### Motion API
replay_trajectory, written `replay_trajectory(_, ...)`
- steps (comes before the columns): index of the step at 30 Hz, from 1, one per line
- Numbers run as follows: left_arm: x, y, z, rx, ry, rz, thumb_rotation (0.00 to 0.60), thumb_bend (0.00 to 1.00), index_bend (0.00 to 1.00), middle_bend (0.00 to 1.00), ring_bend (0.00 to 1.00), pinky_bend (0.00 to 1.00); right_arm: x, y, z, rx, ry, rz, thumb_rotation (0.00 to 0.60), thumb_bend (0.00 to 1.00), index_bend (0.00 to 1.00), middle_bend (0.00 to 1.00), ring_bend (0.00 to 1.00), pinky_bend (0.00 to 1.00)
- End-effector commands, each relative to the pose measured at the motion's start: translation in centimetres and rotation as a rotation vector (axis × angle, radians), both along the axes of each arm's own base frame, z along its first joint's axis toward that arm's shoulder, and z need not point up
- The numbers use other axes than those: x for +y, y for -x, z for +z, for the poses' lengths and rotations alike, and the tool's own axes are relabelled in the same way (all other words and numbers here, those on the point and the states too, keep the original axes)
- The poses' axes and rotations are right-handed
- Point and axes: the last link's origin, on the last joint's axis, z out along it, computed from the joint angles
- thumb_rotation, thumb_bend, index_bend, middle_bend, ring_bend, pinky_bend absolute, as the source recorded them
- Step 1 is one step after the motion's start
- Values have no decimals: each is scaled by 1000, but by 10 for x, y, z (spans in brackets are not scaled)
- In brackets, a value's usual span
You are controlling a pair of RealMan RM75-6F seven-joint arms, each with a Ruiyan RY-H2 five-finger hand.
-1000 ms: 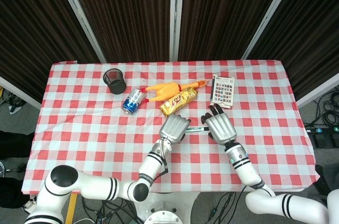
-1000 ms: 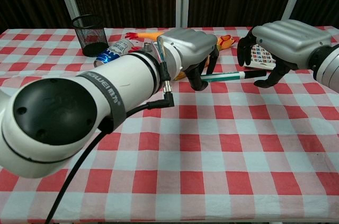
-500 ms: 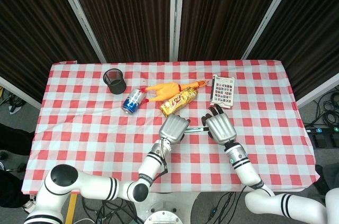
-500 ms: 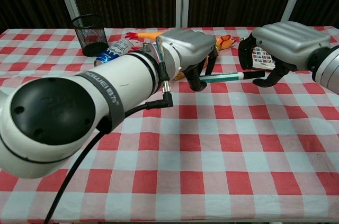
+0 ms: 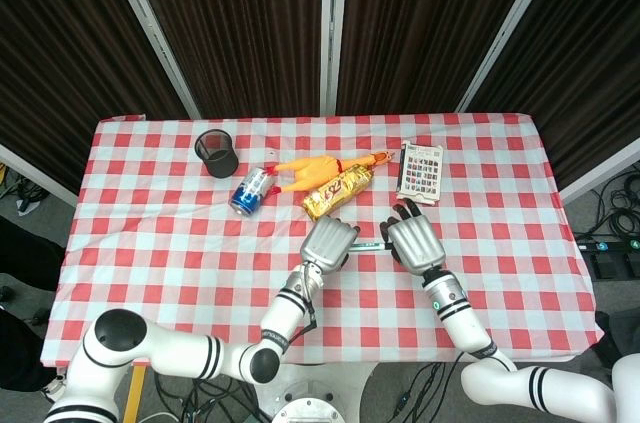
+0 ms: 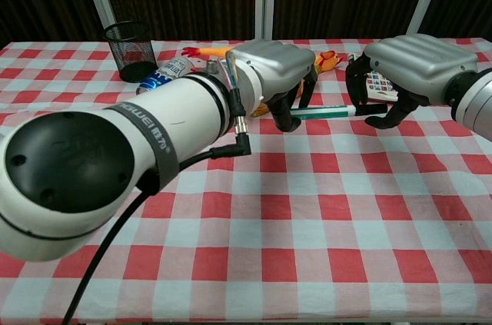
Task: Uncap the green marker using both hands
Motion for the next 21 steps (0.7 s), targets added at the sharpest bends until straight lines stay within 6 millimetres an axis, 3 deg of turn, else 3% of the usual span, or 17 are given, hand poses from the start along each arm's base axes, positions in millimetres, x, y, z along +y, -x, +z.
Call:
replay_trajectory(1, -2, 1, 1, 1, 0, -1, 600, 475, 542, 559, 507, 537, 0, -1, 0, -1, 0, 0, 600, 175, 563, 510, 208, 141)
replay_trajectory(21, -4, 5, -3, 35, 15, -16, 600, 476, 542, 559, 507, 539, 1, 1, -5, 36, -3, -23, 600, 255, 656, 572, 255, 143)
